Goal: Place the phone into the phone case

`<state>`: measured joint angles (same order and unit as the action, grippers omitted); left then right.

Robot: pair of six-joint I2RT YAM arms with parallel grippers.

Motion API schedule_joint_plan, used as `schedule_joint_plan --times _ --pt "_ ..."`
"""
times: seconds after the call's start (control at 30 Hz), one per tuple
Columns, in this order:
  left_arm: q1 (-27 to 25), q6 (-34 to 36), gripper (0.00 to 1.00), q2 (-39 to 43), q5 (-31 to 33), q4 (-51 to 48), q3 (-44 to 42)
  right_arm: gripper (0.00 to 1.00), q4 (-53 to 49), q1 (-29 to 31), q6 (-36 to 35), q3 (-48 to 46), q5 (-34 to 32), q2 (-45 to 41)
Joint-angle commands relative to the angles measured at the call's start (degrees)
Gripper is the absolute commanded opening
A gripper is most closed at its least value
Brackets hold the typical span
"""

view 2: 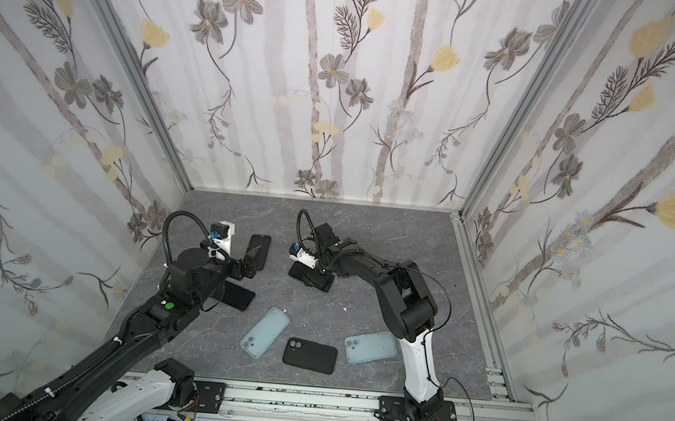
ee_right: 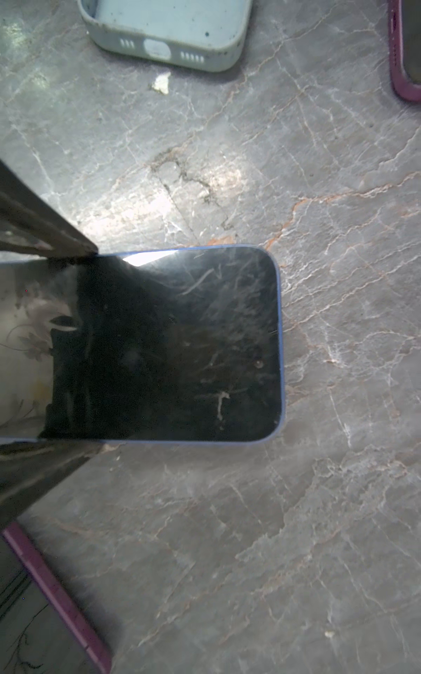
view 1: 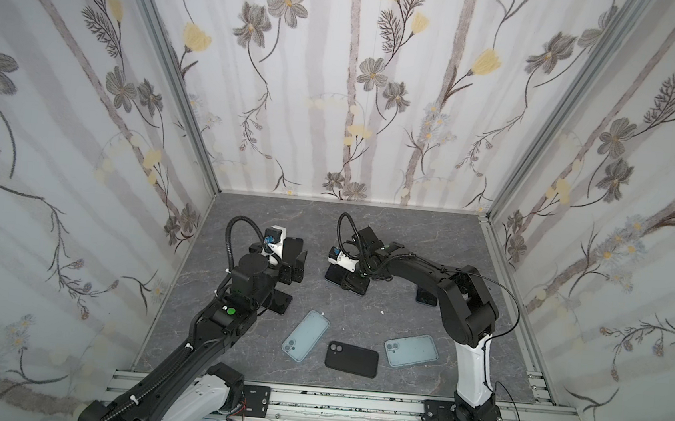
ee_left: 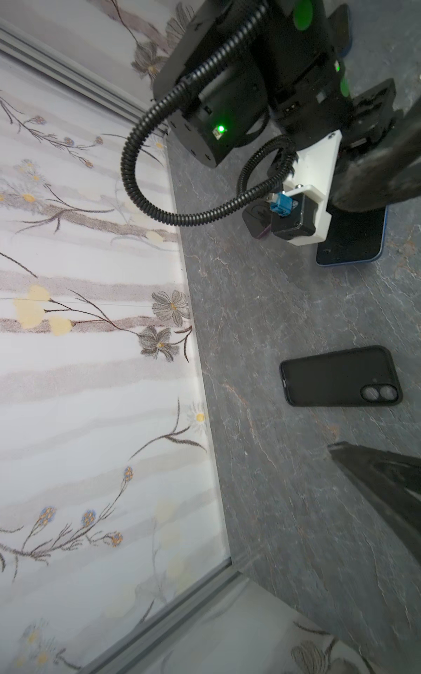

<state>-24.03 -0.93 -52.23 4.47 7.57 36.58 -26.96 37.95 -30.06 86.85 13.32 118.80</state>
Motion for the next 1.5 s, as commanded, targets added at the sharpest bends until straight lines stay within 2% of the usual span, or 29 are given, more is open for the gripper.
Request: schedule_joint_plan --times 0.0,0.17,0.3,0.37,0.5,0.57,0.67,0.9,1.47 --pt "0.24 -8.73 1.00 -5.36 -2.88 -4.31 6.33 0.42 1.77 -0.65 -0.65 -1.18 2.49 -2.16" --pt "0.72 -14.18 0.96 -15.89 -8.20 -14.04 17.95 0.42 4.11 -1.85 -0.31 -4.45 5.28 -5.76" --pt "1.24 -17.47 0.91 -21.52 -15.80 -14.24 22.24 0.41 6.64 -2.14 0.63 -7.25 6.21 -9.15" --pt "2.05 -19.18 0.85 -23.72 -20.73 -13.02 23.38 0.41 8.69 -2.21 1.34 -9.12 6.33 -11.25" --pt "5.67 -23.32 0.72 -26.11 -31.62 -9.21 22.55 0.41 12.86 -2.26 3.87 -12.09 8.07 -14.73" --pt "7.65 -26.79 0.66 -25.59 -37.45 -3.91 19.48 0.41 15.41 -2.10 5.45 -13.95 9.77 -16.59" --pt "8.84 -30.74 0.61 -24.44 -42.31 1.47 16.32 0.41 19.57 -1.68 7.48 -16.53 11.23 -19.00" --pt "8.78 -30.41 0.54 -24.68 -45.49 0.00 16.20 0.41 23.36 1.01 8.79 -17.07 8.93 -21.02" --pt "7.76 -27.77 0.52 -27.45 -45.50 -5.28 17.46 0.40 24.90 2.56 9.12 -16.01 5.66 -22.81"
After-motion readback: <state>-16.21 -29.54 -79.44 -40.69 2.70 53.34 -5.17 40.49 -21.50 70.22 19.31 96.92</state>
